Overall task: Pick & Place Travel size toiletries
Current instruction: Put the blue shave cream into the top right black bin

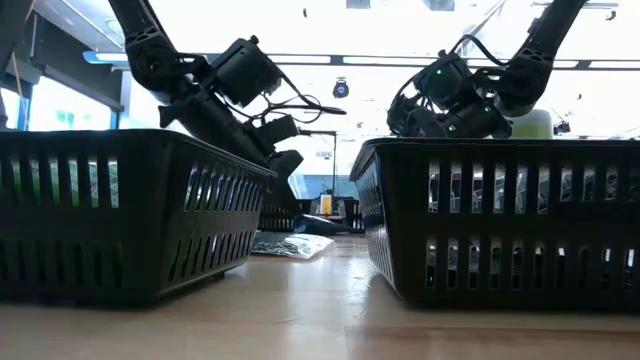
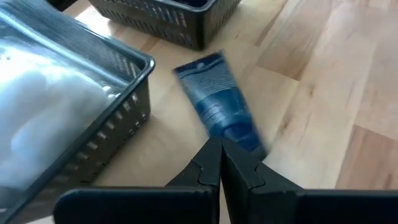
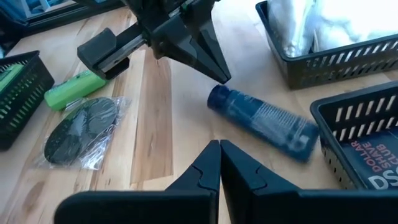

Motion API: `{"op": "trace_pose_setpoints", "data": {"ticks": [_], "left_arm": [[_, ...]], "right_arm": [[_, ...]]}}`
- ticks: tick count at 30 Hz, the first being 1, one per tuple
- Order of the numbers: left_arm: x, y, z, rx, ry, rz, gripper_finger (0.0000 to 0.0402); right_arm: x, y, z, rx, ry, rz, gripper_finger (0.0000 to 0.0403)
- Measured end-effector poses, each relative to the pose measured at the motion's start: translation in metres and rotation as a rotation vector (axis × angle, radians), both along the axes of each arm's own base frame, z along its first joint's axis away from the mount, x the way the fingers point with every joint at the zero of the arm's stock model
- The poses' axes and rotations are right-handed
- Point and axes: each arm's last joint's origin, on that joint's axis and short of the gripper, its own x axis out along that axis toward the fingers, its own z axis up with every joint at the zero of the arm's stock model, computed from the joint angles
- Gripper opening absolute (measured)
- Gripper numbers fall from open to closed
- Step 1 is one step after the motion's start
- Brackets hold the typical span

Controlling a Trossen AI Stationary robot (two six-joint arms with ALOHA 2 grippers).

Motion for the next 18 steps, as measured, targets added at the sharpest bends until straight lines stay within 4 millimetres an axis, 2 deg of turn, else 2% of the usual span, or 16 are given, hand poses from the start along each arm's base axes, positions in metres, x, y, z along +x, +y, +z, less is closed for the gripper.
{"op": "trace_pose_setpoints", "data": {"ticks": [8,12,18], "left_arm": [[0.001,0.002,0.002,0.016,-0.027,0.020,0.0000],[0.004,0.000,0.005,-0.014,-0.072,-0.028,0.0000],[0.003,0.000,0.004,-0.025,-0.056,-0.036,0.0000]], "right_arm": [[0.000,0.001,0.000,-0.008,-0.003,0.024,0.0003],[0.000,0.001,0.000,-0.006,-0.005,0.034,0.0003],[0.004,0.013,0.000,-0.017,-0.005,0.080,0.0003]]}}
